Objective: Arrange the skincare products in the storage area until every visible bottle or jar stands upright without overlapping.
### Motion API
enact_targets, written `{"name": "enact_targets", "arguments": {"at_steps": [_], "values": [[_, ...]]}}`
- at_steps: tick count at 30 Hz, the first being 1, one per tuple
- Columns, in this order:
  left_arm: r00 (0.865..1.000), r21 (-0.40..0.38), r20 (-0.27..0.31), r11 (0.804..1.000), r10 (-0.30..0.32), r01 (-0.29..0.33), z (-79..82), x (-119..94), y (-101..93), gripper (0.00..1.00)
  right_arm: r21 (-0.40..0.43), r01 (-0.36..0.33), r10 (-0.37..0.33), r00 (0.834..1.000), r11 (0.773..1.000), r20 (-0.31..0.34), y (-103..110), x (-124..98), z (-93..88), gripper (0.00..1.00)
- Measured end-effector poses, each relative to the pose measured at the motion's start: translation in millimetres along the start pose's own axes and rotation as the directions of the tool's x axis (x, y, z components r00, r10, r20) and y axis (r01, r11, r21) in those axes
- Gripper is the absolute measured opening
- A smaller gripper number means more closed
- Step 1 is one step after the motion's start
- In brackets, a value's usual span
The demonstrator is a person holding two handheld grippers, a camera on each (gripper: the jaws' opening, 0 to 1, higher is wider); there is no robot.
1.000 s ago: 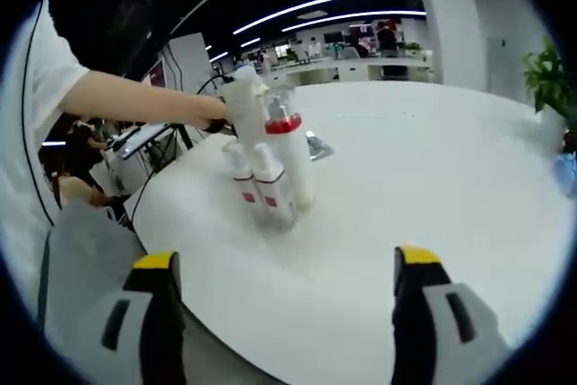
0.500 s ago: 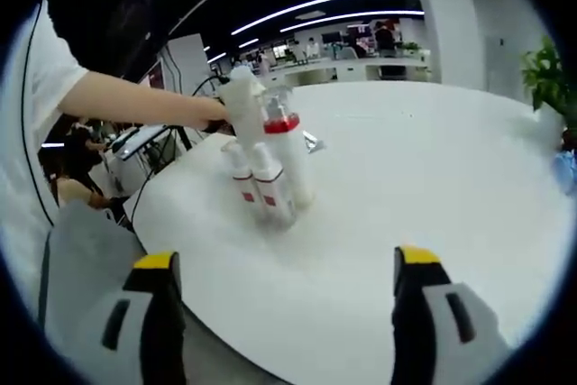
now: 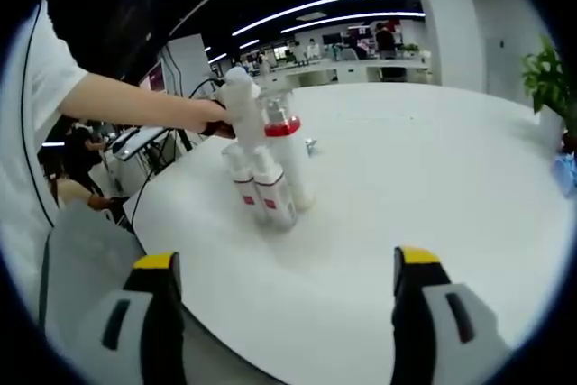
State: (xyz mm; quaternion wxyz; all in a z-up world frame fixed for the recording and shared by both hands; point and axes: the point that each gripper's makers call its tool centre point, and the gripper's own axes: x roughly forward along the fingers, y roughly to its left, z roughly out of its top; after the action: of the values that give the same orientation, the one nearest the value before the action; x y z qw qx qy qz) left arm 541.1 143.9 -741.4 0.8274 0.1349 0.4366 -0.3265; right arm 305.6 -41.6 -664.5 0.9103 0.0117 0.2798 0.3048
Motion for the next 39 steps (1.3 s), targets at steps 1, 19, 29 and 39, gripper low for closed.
{"name": "enact_targets", "arguments": {"at_steps": [1, 19, 29, 39], "values": [[1.0, 0.0, 0.0, 1.0, 0.003, -0.003, -0.1, -0.3, 0.4, 0.12, -0.001, 0.001, -0.001, 1.0, 1.0, 0.002, -0.3, -0.3, 0.7, 0.98], [0.998, -0.072, 0.04, 0.996, 0.051, -0.048, -2.4, -17.5, 14.2, 0.11, -0.011, 0.002, -0.002, 1.0, 1.0, 0.012, 3.0, -2.6, 5.6, 0.99], [0.991, -0.101, 0.1, 0.992, 0.088, -0.078, 6.6, -29.7, 23.4, 0.11, -0.018, 0.004, -0.004, 1.0, 1.0, 0.02, 4.5, -4.6, 8.7, 0.99], [0.98, -0.139, 0.172, 0.987, 0.101, -0.077, 14.5, -40.4, 25.8, 0.12, -0.025, 0.002, -0.002, 1.0, 1.0, 0.027, 7.0, -5.7, 11.7, 0.99]]}}
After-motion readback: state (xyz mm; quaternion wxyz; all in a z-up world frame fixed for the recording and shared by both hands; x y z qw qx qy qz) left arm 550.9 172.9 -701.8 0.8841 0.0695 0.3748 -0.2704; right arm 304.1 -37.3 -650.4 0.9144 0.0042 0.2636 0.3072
